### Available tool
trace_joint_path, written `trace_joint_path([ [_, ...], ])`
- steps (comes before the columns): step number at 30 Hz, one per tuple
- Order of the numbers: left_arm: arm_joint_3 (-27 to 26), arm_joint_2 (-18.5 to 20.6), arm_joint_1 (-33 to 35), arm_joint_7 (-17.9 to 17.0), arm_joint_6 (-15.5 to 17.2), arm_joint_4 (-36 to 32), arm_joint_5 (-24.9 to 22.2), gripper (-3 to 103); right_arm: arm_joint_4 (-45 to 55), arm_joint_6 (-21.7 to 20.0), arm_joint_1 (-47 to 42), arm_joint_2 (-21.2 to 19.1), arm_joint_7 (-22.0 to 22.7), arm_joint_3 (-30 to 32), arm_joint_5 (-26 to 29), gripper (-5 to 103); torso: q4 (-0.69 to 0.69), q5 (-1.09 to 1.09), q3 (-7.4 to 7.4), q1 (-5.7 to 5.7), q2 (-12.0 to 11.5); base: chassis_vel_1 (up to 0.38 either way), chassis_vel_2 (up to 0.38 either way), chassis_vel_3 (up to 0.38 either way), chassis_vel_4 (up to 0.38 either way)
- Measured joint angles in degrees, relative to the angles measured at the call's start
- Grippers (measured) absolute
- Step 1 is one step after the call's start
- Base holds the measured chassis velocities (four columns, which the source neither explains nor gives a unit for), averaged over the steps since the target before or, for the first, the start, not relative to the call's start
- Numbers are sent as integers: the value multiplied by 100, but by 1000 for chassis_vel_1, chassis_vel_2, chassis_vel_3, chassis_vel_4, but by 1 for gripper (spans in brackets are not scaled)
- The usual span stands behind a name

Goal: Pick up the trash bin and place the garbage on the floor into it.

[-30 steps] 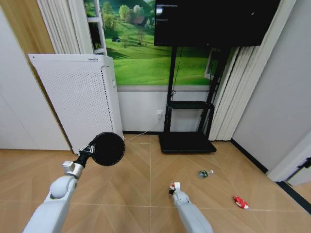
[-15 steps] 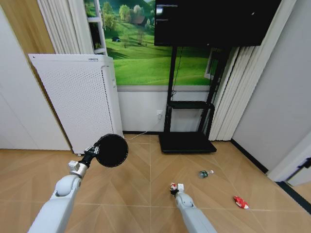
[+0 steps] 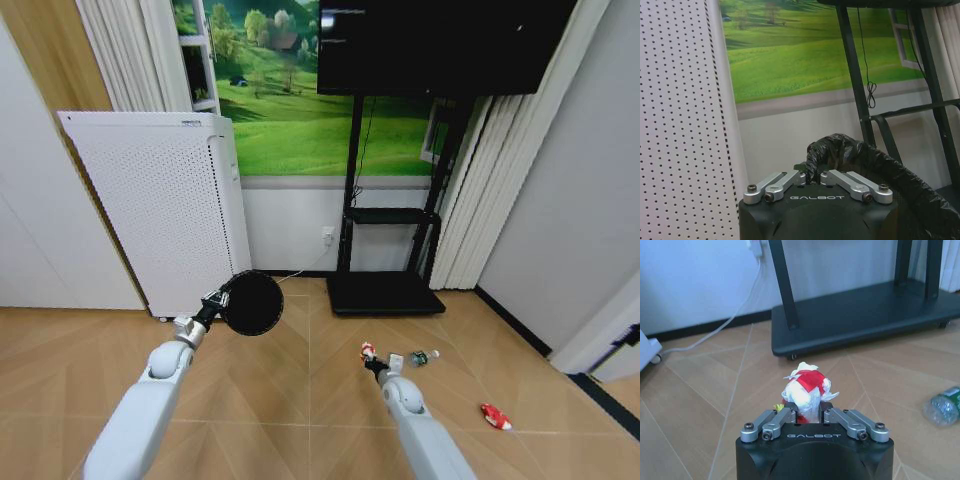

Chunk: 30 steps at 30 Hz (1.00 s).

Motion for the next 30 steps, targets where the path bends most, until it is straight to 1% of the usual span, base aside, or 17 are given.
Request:
trace_joint_path([
  [2,15,-12,-4,0,-2,19,9,7,164,0,-78,-11,-23,64,5,20,1,0,0,0,0,0,0,0,0],
  [5,67,-69,-43,1,-23,130,72,7,825,7,-358,-57,-121,260,151,20,1,-1,0,0,0,0,0,0,0],
  [6,67,-69,-43,1,-23,130,72,7,825,7,-358,-57,-121,260,151,20,1,-1,0,0,0,0,0,0,0],
  [7,104,-98,-72,-3,-30,164,95,7,1044,8,-444,-90,-145,289,202,20,2,-1,0,0,0,0,0,0,0],
  [10,279,-205,-188,-72,-31,233,145,7,1434,-10,-580,-159,-208,317,303,20,1,0,-1,0,0,0,0,0,0],
  [13,379,-273,-261,-105,-31,285,178,7,1575,-23,-615,-189,-214,317,349,20,0,0,0,0,0,0,0,0,0],
  [15,589,-407,-403,-169,-32,379,235,7,1782,-51,-645,-244,-215,272,417,20,0,-1,0,0,0,0,0,0,0],
  [18,691,-461,-465,-197,-31,416,254,7,1827,-64,-646,-263,-221,243,438,20,-1,0,0,0,0,0,0,0,0],
  [20,904,-582,-576,-257,-23,498,289,7,1820,-66,-601,-269,-245,146,438,20,0,0,0,0,0,0,0,0,0],
  [25,1207,-741,-649,-366,15,520,322,7,1785,-67,-483,-225,-265,-57,417,20,0,0,0,0,0,0,0,0,0],
  [30,1357,-830,-649,-393,33,515,350,7,1736,-53,-353,-196,-321,-297,424,20,1,-1,0,0,0,0,0,0,0],
])
